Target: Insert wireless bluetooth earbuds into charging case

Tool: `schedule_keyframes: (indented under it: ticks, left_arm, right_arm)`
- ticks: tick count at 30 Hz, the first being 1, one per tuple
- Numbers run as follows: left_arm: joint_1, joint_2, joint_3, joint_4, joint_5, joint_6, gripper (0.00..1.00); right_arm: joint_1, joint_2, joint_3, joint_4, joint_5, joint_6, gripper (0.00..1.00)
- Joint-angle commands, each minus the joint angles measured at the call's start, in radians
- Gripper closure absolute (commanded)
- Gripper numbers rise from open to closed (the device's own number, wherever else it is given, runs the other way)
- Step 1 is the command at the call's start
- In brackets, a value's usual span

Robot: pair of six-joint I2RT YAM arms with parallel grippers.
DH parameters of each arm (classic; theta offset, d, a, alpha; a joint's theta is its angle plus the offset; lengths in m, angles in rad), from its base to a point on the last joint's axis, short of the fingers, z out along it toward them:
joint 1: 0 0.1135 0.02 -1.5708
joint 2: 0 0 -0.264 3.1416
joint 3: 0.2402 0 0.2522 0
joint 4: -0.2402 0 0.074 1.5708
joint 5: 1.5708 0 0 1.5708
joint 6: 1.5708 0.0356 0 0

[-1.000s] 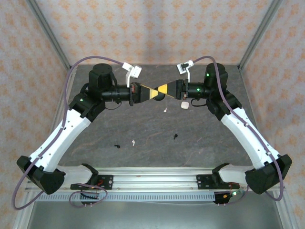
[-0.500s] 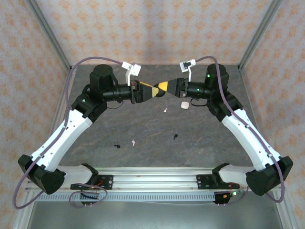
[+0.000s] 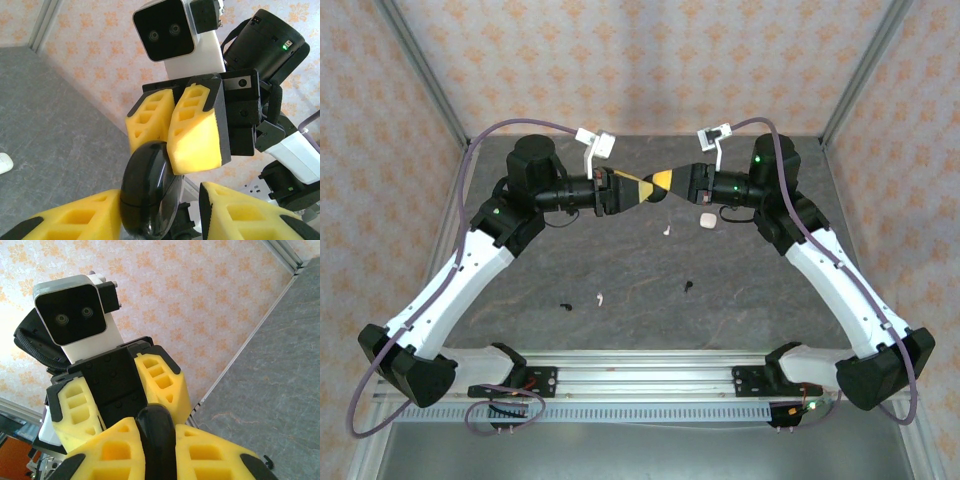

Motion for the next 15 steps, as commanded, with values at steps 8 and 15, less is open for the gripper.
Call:
schedule_keyframes:
  ticks: [8,15]
  left_arm:
    - [-0.024,0.026,-0.001,0.028,0.037,-0.002,0.63]
    - [-0.033,0.049,0.03,-0.018,0.055,0.024,0.84]
  right_arm:
    - [0.008,-0.016,0.005,0.07,0.002,0.016,0.97]
    - [0.008,-0.022,-0.006,0.074,0.003,0.021,0.97]
